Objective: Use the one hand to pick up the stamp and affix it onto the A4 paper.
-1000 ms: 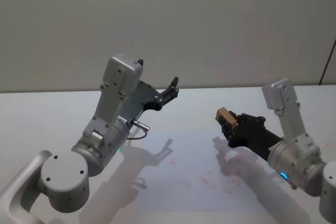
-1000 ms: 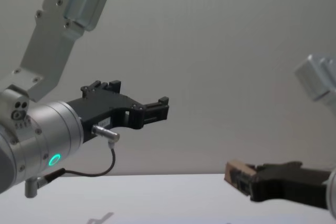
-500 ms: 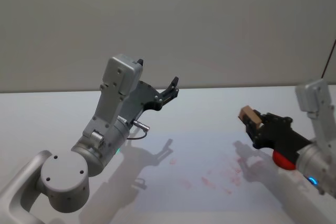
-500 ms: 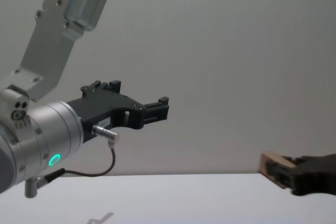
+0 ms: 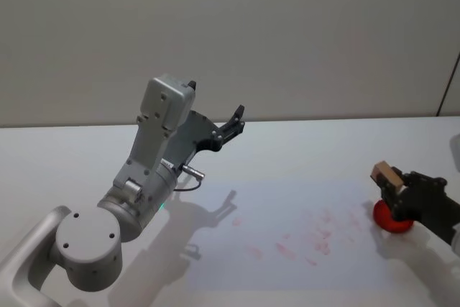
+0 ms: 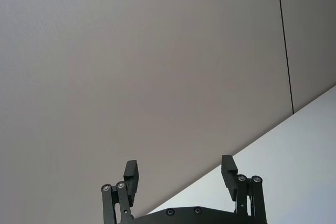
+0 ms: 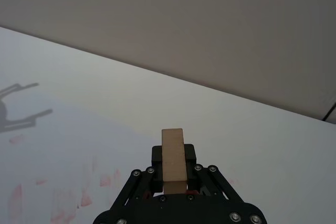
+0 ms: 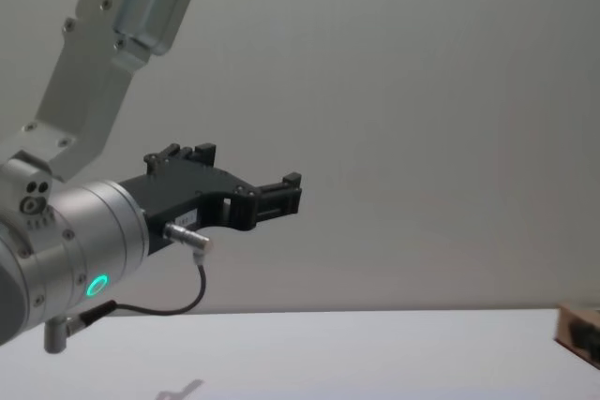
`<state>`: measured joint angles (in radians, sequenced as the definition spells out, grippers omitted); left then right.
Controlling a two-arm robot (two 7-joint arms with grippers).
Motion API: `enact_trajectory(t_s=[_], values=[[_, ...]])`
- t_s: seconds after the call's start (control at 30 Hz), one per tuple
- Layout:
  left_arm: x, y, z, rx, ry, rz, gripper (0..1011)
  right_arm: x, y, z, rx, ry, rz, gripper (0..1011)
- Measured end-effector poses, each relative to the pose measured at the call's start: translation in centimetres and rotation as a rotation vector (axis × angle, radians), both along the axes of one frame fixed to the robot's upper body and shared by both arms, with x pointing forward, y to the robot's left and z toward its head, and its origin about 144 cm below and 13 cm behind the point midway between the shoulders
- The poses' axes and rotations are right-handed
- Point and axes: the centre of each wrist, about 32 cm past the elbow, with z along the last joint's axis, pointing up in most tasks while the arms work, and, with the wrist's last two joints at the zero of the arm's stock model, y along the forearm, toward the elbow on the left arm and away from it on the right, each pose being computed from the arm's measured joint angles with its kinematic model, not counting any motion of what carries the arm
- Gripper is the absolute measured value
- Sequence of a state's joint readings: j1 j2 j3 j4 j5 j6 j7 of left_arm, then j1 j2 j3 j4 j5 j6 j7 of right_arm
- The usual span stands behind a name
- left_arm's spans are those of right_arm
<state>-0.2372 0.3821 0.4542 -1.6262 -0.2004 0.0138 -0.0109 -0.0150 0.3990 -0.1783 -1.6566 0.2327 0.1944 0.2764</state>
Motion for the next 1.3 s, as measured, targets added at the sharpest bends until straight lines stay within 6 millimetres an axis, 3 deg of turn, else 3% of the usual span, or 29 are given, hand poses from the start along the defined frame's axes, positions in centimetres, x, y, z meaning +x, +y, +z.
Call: enact_trajectory(t_s=[0.67,1.3], values=[[0.0,0.0,0.0,0.000,0.000,0.000,1001,-1.6,-2.7,-2.7,-0.090,0.060,-0.013,221],[0.0,0.0,0.0,0.000,0.000,0.000,1001,-1.6,-1.9,-3.7,-0.101,0.069,-0.016,220]])
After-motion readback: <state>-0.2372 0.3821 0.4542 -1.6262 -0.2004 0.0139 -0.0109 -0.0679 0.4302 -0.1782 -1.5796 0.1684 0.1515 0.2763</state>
